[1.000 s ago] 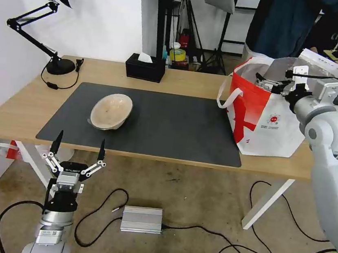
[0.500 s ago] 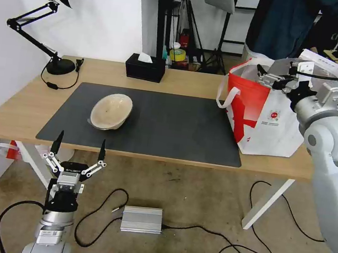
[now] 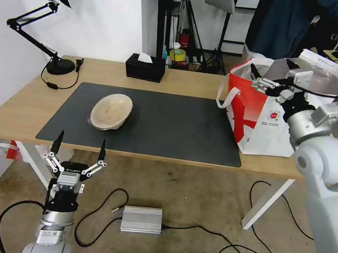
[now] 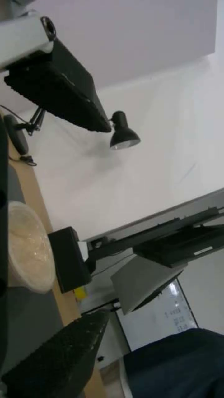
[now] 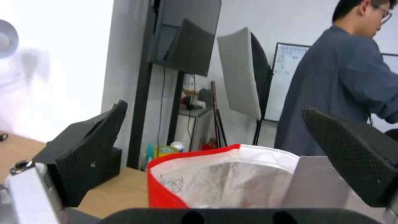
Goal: Pick up the trash from the table and place it into the takeout bag.
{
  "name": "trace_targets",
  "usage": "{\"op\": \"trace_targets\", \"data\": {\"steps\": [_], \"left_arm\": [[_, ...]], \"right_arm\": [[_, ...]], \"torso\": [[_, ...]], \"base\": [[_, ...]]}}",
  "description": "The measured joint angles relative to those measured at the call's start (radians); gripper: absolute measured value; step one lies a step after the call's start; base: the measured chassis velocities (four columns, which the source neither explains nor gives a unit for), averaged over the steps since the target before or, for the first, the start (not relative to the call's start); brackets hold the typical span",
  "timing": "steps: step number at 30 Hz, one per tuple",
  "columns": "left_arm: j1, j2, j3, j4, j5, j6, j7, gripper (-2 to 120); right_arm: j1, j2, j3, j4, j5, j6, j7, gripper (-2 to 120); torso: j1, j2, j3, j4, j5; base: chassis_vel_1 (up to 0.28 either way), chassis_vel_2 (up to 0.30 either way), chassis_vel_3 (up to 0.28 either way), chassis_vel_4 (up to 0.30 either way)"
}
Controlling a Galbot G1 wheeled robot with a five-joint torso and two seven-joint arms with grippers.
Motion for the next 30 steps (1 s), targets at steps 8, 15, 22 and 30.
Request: {"op": "trace_targets", "data": {"steps": [8,15,22,30], "left_arm": [[0.002,0.000,0.000,-0.002,0.000,0.000,0.000,100],[0.000,0.000,0.002,-0.002,-0.001,0.000,0.000,100],[0.000,0.000,0.003,-0.002,-0.004,0.000,0.000,100],[0.001,0.000,0.002,-0.001,-0.009,0.000,-0.001,100]], "right_arm": [[-0.085,0.046,-0.006,0.051,-0.046,0.094,0.010,100],[-0.158,0.089,-0.016,0.080,-0.090,0.203,0.021,100],[-0.223,0.146,-0.025,0.084,-0.125,0.324,0.043,100],[-0.309,0.193,-0.036,0.094,-0.159,0.415,0.049,100]], "torso": [[0.000,0.000,0.000,0.0000,0.0000],[0.000,0.000,0.000,-0.0001,0.0000],[0.000,0.000,0.000,0.0000,0.0000],[0.000,0.000,0.000,0.0001,-0.0001]], "base": [[0.000,0.000,0.000,0.000],[0.000,0.000,0.000,0.000],[0.000,0.000,0.000,0.000],[0.000,0.000,0.000,0.000]]}}
